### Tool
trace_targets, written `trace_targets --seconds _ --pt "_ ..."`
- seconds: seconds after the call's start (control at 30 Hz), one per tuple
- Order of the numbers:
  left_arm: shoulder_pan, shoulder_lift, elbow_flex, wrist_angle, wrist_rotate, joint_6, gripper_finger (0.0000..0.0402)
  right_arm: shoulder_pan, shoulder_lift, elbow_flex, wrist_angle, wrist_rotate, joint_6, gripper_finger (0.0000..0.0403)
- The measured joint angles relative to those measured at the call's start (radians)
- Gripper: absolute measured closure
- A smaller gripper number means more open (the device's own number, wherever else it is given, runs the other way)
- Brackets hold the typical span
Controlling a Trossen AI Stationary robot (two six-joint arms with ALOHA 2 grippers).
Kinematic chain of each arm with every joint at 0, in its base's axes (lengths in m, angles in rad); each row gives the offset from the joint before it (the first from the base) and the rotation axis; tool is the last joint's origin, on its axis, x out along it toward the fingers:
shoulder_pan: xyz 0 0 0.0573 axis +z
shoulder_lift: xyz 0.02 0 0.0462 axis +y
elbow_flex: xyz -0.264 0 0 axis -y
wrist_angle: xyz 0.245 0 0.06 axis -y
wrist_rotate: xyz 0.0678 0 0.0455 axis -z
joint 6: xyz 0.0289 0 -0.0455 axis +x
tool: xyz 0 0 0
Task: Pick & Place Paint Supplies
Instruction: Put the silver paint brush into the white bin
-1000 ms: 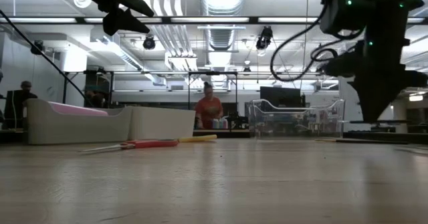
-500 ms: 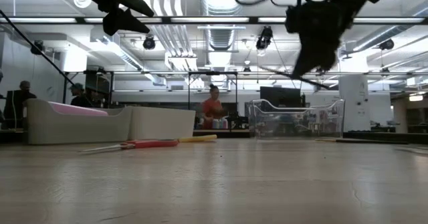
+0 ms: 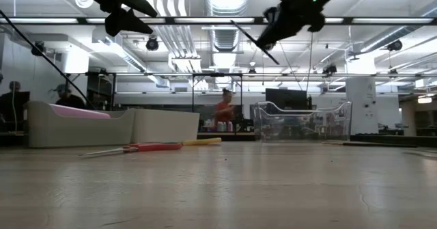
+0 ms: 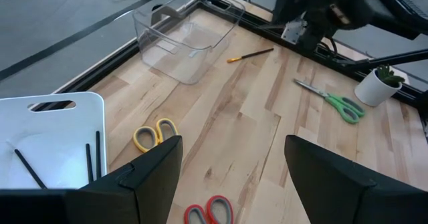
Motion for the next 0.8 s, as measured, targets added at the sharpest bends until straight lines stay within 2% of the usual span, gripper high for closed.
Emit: trace_targets --seconds 0.1,0.2,0.63,0.8 --pt "0.000 0.000 0.000 0.000 0.000 0.000 0.0130 -0.008 0.089 0.069 0.019 0.000 -0.152 0.0386" --pt "0.000 0.000 0.000 0.000 0.000 0.000 0.0130 -0.021 0.198 0.159 0.034 0.001 -0.231 0.0386" --pt "0.000 0.000 0.000 0.000 0.000 0.000 0.0130 -0.110 0.684 0.659 0.034 0.003 -0.411 0.0386" --pt "0.000 0.000 0.000 0.000 0.000 0.000 0.0130 -0.129 0.850 0.854 0.012 0.003 -0.420 0.0386"
